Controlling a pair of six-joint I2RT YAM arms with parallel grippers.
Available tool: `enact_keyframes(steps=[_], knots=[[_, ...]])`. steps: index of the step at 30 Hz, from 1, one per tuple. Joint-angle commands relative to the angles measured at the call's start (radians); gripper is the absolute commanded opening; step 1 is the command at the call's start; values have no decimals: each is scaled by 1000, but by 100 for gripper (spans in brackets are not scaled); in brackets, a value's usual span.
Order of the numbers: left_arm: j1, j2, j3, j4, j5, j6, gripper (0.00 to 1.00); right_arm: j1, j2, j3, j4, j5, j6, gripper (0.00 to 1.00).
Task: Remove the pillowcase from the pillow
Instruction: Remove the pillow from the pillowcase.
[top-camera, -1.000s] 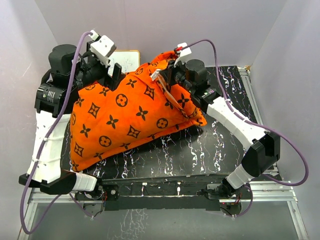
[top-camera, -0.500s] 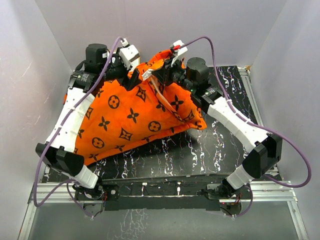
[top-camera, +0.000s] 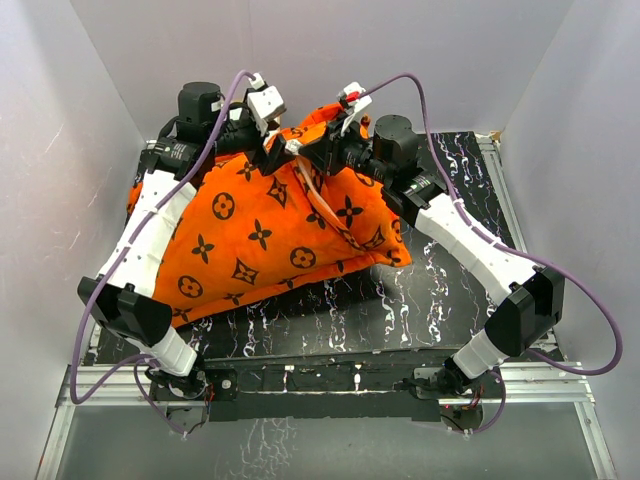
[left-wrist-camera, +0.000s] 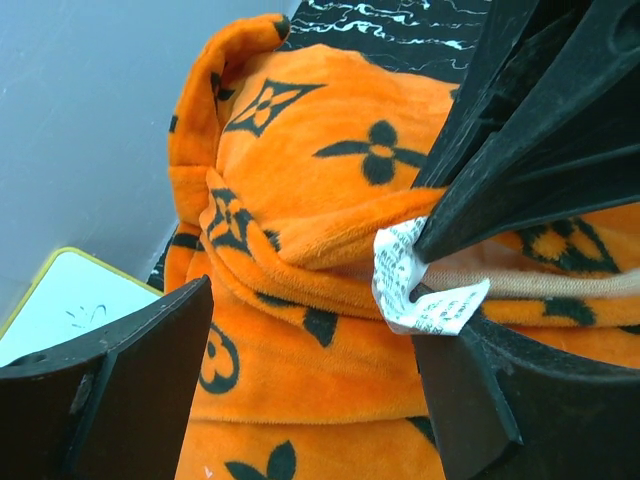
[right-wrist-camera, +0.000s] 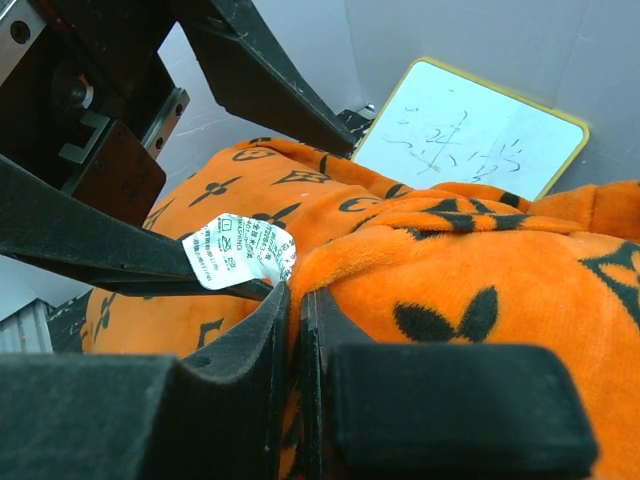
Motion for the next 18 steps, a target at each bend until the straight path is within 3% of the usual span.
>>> enact_keyframes(steps=[1,12,18], knots=[[-22,-4,25,34,59,15,76,16,-56,65,251,-88,43,8],[-47,109,72,52,12,32,73,26,-76,64,303,-158,109,8],[-67,197,158,59,-2,4,61,26,-101,13,333,-193,141,8]])
